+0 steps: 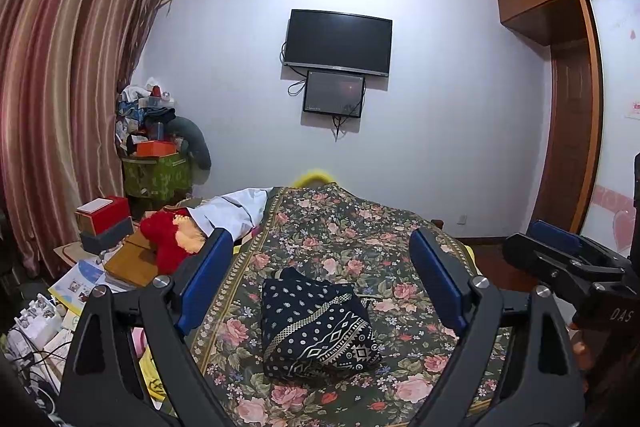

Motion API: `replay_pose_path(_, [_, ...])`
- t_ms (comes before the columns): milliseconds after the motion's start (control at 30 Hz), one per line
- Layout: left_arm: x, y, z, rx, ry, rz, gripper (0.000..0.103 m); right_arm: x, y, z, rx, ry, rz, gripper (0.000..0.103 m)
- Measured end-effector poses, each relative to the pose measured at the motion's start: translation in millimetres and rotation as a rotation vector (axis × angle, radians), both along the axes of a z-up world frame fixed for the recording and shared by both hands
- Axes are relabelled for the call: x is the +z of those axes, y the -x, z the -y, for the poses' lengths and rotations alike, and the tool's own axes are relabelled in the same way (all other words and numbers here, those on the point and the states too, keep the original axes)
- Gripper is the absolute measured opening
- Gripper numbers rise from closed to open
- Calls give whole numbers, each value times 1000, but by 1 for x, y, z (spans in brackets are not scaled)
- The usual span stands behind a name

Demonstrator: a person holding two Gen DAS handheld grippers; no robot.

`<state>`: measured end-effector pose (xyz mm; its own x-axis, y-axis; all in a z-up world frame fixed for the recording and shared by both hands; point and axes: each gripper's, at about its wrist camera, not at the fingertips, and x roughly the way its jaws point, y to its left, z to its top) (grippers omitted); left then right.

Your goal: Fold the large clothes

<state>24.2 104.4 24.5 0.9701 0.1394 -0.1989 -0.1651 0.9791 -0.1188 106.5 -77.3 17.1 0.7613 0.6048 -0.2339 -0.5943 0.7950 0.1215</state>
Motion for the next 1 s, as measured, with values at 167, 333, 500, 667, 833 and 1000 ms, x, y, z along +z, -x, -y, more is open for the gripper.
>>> replay_pose_path(167, [0,0,1,0,0,1,90,-1,0,1,-1,-1,2,96])
replay_pose_path(333, [0,-1,1,0,1,1,90,-1,0,0,-3,-1,2,96])
replay_pose_path(500, [0,-2,-1,-3,0,2,90,-1,0,1,-5,-2,2,96])
replay_pose_path(667, [0,-3,-8,-10,8,0,91,-1,1,-1,-12,0,3,96])
replay_pose_path(833, [-1,-5,-13,-15,16,-5,91,0,0,0,-13,0,2,97])
replay_pose_path(1000, [-1,-6,-16,-27,23,-8,91,1,2,-1,-22,0,3,97])
